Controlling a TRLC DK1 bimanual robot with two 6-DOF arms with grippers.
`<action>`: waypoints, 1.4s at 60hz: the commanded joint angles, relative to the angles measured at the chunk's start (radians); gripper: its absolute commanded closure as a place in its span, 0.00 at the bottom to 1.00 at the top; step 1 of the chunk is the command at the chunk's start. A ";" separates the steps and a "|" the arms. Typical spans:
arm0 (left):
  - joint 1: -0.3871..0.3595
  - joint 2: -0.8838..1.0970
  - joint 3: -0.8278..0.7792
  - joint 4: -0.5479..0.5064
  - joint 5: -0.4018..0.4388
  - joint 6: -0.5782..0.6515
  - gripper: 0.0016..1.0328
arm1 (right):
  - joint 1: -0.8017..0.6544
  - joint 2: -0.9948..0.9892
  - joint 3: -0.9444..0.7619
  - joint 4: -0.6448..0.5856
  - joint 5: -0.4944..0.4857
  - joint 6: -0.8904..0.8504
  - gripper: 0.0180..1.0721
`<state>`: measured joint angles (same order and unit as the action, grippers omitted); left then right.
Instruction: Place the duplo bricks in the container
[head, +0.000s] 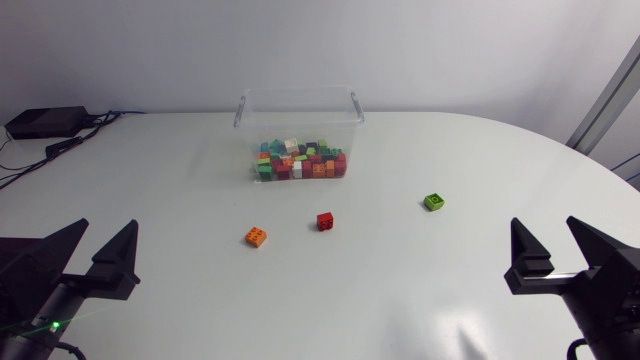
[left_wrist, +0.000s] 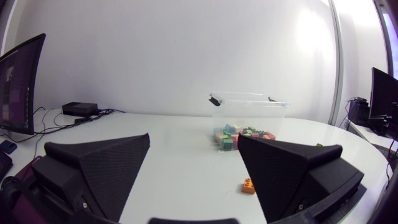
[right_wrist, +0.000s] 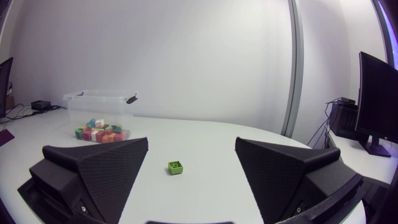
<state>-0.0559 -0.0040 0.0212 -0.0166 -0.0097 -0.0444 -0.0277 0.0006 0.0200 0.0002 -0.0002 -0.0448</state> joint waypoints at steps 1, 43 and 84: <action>-0.007 -0.008 -0.020 0.006 -0.006 0.014 0.05 | 0.006 -0.007 -0.022 -0.005 -0.004 0.019 0.04; -0.035 0.384 0.341 -0.088 -0.003 0.023 0.06 | 0.040 0.076 0.161 -0.048 -0.003 0.013 0.04; -0.315 1.428 1.051 -0.703 -0.021 0.181 0.08 | 0.031 0.730 0.627 -0.365 -0.053 0.020 0.04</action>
<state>-0.3576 1.3457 1.0248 -0.6926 -0.0284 0.1108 0.0055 0.6861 0.6048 -0.3340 -0.0391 -0.0265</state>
